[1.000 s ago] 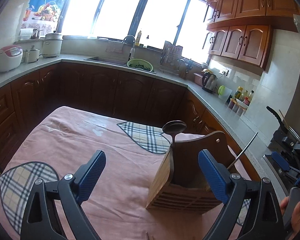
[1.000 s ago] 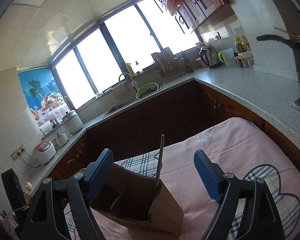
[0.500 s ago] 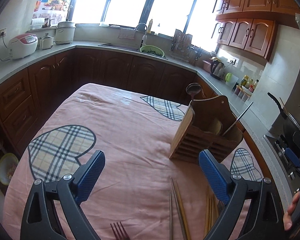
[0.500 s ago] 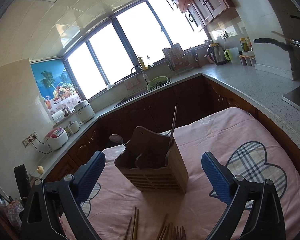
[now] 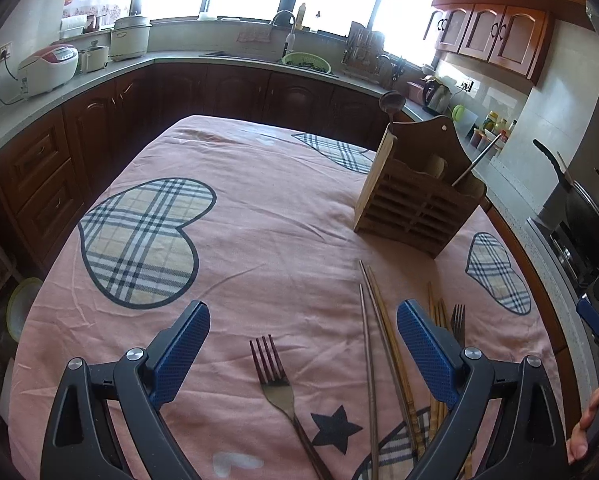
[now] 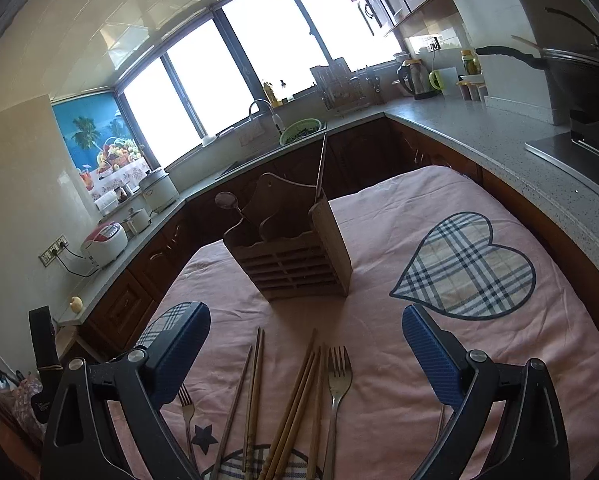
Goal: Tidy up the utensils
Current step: 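Withdraw both open grippers from the holder back over the utensils, then grasp a metal chopstick with left gripper while right gripper grasps a wooden chopstick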
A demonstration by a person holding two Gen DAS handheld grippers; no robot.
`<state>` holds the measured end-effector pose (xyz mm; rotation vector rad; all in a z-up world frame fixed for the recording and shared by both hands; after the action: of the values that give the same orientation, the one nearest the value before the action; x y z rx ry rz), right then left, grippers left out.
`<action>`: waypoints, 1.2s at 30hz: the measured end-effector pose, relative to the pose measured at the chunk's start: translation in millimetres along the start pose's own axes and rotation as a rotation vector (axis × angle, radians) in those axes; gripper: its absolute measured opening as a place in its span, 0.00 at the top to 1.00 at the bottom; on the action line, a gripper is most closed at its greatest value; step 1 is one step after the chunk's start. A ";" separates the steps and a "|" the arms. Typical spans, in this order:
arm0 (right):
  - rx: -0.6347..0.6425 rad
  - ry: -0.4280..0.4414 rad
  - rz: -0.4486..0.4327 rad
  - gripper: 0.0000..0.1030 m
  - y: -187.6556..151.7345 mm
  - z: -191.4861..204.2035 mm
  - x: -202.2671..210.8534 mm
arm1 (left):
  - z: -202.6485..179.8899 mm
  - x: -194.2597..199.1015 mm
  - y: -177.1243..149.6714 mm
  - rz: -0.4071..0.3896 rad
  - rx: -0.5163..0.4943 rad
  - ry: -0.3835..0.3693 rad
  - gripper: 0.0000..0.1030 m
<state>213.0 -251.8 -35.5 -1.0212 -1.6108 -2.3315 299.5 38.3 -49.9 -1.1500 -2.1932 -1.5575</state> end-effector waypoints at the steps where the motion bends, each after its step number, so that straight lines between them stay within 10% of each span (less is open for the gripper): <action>1: 0.003 -0.003 0.006 0.05 -4.0 -0.9 0.5 | 0.3 0.5 -2.1 0.009 0.001 0.002 0.07; 23: 0.094 -0.011 0.107 0.11 -36.5 10.8 -22.6 | -17.8 -43.4 -10.6 0.151 -0.074 0.051 0.09; 36: 0.191 -0.003 0.299 0.78 -63.8 32.2 -89.8 | -17.1 -101.5 -8.4 0.248 -0.088 0.077 0.26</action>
<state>266.7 -220.4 -132.0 -1.1329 -1.5253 -1.9449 357.4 -25.3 -107.0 -1.3078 -1.8682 -1.5755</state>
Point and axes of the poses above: each gripper's, at about its wrist camera, not at the fingertips, and x roughly against the way its jaws point, z to its left, y to its top, the point moved 6 cm from there along -x, roughly the way its jaws point, and after that the axes turned 15 degrees about -y, right-handed, at the moved point
